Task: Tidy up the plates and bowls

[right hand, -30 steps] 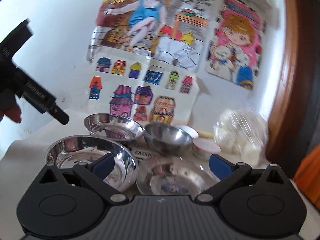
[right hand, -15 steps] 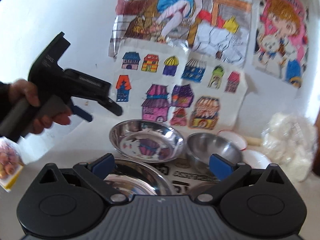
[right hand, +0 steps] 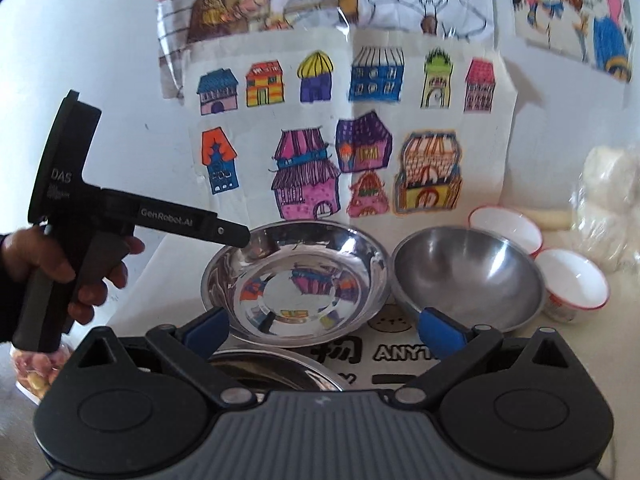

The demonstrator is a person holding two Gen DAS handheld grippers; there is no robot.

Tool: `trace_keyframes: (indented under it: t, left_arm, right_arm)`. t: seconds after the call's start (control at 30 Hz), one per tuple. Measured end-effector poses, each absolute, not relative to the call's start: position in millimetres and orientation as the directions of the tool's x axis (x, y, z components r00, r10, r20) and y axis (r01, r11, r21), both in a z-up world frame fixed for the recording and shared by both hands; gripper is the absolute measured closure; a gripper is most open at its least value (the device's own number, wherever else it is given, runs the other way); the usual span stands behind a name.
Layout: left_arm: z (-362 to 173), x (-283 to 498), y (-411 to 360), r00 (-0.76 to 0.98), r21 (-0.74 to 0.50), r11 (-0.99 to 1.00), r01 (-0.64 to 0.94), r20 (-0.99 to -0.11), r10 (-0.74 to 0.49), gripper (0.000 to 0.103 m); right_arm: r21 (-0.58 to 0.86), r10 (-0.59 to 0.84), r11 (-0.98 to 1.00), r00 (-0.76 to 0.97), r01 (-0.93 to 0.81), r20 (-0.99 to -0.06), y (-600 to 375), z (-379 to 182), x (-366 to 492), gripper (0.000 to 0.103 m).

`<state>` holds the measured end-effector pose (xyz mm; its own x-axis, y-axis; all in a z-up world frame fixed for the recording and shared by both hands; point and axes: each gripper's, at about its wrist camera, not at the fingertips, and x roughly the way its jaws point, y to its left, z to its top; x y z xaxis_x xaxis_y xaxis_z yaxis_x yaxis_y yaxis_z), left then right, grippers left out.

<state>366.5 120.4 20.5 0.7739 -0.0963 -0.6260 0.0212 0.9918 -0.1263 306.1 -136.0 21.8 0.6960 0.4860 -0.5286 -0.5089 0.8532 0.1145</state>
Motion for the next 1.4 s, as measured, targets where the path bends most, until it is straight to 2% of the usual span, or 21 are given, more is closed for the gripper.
trace_keyframes:
  t: [0.17,0.33,0.4,0.43,0.5,0.6,0.7,0.8,0.87,0.93,1.03,1.3,1.4]
  left_arm:
    - [16.0,372.3,115.8,0.766,-0.086,0.996,0.035,-0.638,-0.082,0.001]
    - [8.9,376.1,122.3,0.763,-0.119,0.993,0.023,-0.64,-0.094,0.002]
    - [7.9,377.1,124.2,0.766,-0.133,0.991,0.025,-0.634,-0.104,0.007]
    - [7.8,377.5,124.6,0.767,-0.135,0.991,0.024,-0.633,-0.105,0.01]
    - [7.7,377.6,124.5,0.769,-0.144,0.989,0.032,-0.628,-0.116,0.014]
    - [5.5,378.8,123.2,0.761,-0.158,0.986,0.045,-0.634,-0.137,0.025]
    - [1.8,380.8,122.2,0.75,-0.176,0.983,0.054,-0.643,-0.157,0.033]
    - [2.1,380.5,121.4,0.755,-0.176,0.983,0.059,-0.636,-0.159,0.047]
    - [2.1,380.9,122.7,0.754,-0.201,0.978,0.057,-0.634,-0.174,0.063]
    - [1.5,381.4,122.4,0.75,-0.213,0.975,0.057,-0.636,-0.183,0.07]
    - [0.8,381.3,120.7,0.743,-0.225,0.972,0.07,-0.638,-0.201,0.088]
    - [-1.6,377.6,129.8,0.746,-0.29,0.956,0.049,-0.626,-0.228,0.091]
    - [1.2,373.8,133.2,0.756,-0.298,0.954,0.041,-0.615,-0.224,0.092]
  right_arm:
    - [0.165,0.496,0.852,0.665,-0.497,-0.558,-131.6,17.6,320.6,0.0]
    - [0.174,0.483,0.857,0.637,-0.485,-0.601,-123.7,9.5,333.5,0.001]
    - [0.186,0.486,0.856,0.629,-0.482,-0.607,-120.9,6.4,337.7,0.002]
    - [0.195,0.483,0.859,0.624,-0.473,-0.615,-119.8,5.0,340.8,0.006]
    - [0.25,0.488,0.863,0.599,-0.439,-0.634,-121.9,2.1,350.3,0.012]
    - [0.345,0.502,0.864,0.567,-0.368,-0.653,-131.3,-4.1,365.0,0.018]
    - [0.351,0.5,0.865,0.573,-0.358,-0.649,-135.1,-5.5,369.3,0.024]
    - [0.353,0.499,0.866,0.58,-0.354,-0.644,-135.9,-7.0,370.0,0.03]
    - [0.343,0.494,0.869,0.583,-0.356,-0.645,-135.1,-6.4,369.4,0.039]
    - [0.346,0.493,0.869,0.586,-0.352,-0.643,-135.1,-5.8,370.2,0.044]
    - [0.341,0.493,0.87,0.586,-0.357,-0.643,-133.0,-5.6,370.8,0.053]
    - [0.309,0.475,0.879,0.608,-0.364,-0.636,-130.2,-6.5,370.5,0.073]
    - [0.306,0.474,0.879,0.609,-0.365,-0.636,-130.1,-5.3,371.7,0.075]
